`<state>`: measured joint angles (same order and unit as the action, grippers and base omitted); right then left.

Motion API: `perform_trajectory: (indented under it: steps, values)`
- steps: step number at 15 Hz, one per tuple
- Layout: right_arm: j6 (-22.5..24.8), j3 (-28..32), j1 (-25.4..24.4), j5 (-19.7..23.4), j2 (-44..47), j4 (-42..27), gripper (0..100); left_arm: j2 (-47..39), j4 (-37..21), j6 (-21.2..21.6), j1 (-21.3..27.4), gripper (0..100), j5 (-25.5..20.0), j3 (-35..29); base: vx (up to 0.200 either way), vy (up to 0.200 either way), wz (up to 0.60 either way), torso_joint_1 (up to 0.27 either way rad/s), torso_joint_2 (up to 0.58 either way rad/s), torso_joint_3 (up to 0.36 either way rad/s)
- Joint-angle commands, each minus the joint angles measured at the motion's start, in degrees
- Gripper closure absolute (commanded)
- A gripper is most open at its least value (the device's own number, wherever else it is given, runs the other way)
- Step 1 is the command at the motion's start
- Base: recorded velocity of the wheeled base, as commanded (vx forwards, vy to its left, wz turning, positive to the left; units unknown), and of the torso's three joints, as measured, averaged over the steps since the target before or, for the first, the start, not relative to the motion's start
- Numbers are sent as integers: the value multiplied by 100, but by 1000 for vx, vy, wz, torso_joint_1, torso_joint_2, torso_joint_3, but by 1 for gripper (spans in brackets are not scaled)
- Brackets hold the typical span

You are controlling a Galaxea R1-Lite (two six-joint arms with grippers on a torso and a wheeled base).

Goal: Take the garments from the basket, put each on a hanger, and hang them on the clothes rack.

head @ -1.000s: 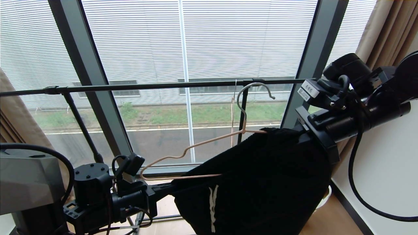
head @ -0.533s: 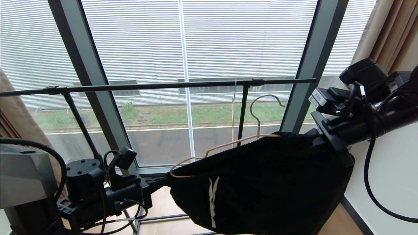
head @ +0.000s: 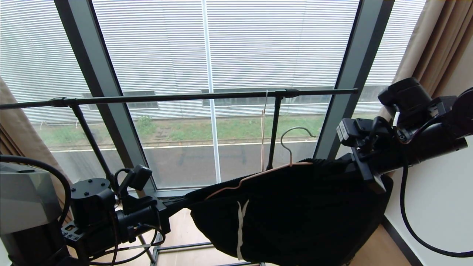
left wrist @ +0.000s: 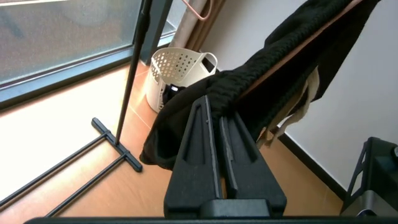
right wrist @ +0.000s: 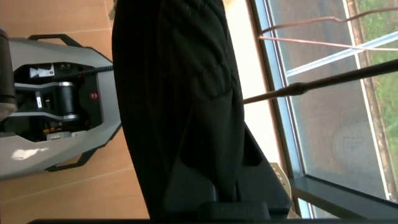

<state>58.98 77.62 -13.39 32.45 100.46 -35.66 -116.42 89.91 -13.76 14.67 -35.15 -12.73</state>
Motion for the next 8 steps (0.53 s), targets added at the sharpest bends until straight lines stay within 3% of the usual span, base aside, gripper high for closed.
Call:
perform_trajectory:
  steps: [1, 5, 6, 8]
  values:
    - [-9, -106, -68, -37, 52, 15, 100, 14, 9, 5, 10, 100, -1, 7, 0, 0, 0, 0, 0, 0]
    - [-106, -159, -94, -160, 140, 33, 100, 392, -166, 5, 80, 100, 17, -72, 0, 0, 0, 0, 0, 0]
    - [-220, -159, -85, -143, 149, 41, 100, 823, -878, 14, 151, 100, 17, -318, 0, 0, 0, 0, 0, 0]
    - [-405, -159, -59, -134, 184, 50, 100, 1719, -3163, 269, 291, 100, 34, -1241, 0, 0, 0, 0, 0, 0]
